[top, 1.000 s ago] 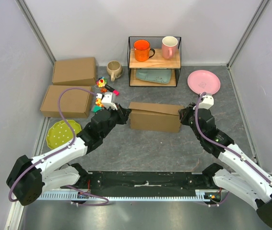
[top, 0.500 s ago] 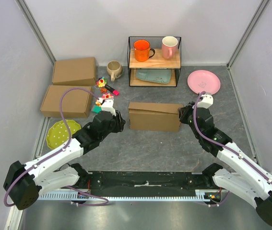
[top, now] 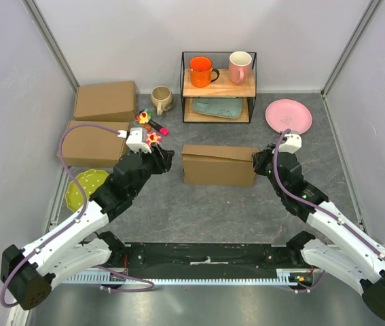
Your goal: Fold the paper box
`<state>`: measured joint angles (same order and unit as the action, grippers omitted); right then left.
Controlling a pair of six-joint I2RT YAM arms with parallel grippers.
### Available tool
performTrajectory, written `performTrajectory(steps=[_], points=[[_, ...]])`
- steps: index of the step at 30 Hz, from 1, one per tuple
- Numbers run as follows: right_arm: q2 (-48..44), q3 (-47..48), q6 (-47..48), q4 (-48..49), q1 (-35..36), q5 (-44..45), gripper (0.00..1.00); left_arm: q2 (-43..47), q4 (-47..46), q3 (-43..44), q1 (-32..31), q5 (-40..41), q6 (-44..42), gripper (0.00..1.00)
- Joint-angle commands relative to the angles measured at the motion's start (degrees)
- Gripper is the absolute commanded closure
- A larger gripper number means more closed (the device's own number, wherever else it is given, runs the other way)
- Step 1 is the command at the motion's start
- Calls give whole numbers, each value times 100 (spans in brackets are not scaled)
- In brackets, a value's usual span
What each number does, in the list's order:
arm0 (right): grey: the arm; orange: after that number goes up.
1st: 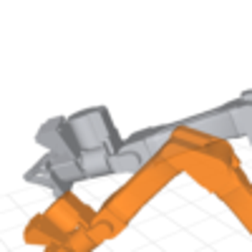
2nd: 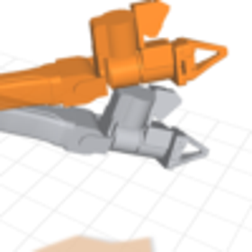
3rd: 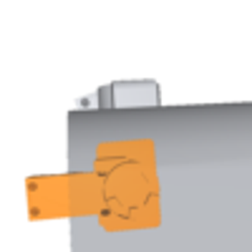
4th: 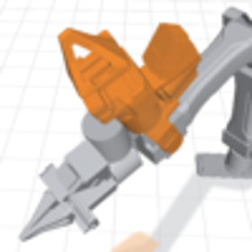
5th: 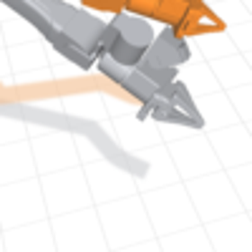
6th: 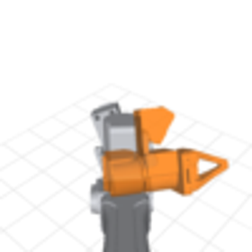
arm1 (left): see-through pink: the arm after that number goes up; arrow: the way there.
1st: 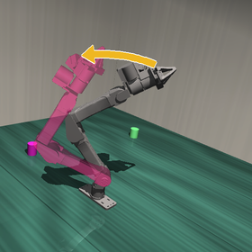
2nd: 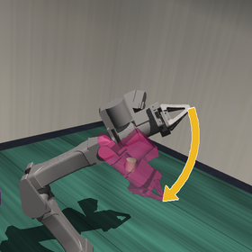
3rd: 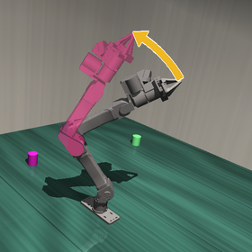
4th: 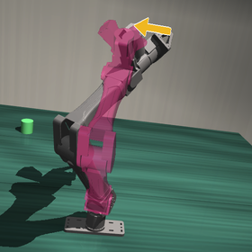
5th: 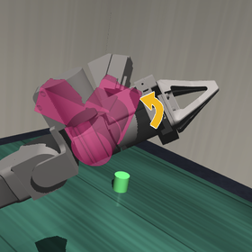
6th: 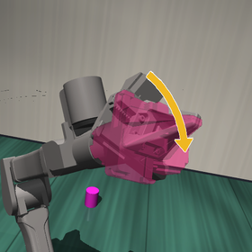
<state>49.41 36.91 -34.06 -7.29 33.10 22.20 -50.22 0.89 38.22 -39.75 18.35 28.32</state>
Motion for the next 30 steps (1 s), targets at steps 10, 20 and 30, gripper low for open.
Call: performTrajectory(steps=[10,20,30], points=[[192,-157,14,-633,-6,-286,82,-832,-2399,-331,134,-656,587,74],[87,-280,-4,-633,-5,-304,85,-850,-2488,-1360,125,-842,1018,98],[95,-289,-12,-633,-6,-277,86,-401,-2145,-140,880,-971,736,90]])
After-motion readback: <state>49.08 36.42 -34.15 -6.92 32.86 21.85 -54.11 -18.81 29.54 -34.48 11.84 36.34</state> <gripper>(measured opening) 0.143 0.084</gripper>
